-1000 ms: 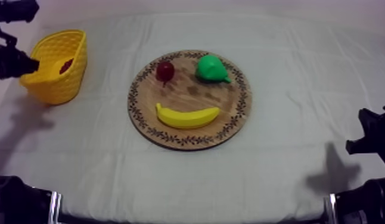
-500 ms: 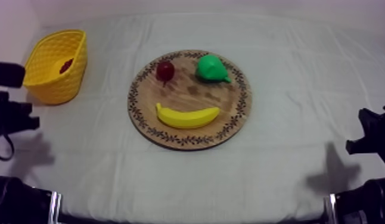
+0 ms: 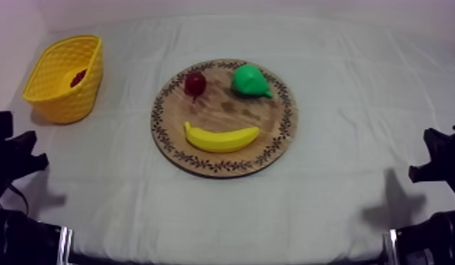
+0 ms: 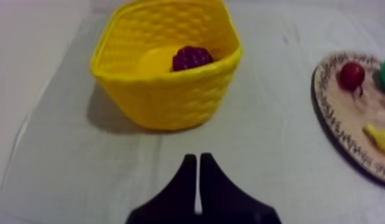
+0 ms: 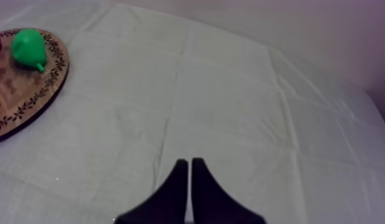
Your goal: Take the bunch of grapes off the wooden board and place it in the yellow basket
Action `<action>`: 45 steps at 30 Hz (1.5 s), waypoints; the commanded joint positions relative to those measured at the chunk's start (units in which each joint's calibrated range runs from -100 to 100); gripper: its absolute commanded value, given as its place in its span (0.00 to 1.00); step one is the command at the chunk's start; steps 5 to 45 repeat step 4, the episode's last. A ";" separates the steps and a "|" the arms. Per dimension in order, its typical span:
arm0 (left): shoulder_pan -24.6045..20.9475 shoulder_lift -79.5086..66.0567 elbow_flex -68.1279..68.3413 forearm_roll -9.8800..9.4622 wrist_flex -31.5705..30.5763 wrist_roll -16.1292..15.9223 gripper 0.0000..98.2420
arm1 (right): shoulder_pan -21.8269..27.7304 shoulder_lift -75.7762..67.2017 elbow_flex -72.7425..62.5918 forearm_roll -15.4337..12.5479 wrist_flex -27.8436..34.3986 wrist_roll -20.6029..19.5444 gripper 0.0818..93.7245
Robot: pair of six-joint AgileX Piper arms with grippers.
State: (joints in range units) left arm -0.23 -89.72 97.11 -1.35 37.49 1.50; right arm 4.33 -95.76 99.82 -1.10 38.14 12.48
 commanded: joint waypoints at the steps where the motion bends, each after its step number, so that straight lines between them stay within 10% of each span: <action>1: 0.24 -6.38 0.72 -0.36 -0.85 4.00 0.00 | 0.02 0.00 -0.04 0.00 0.00 0.00 0.00; 45: 0.63 -8.71 1.91 -0.53 -3.14 5.97 0.00 | -0.01 0.00 -0.04 0.00 0.00 0.00 0.00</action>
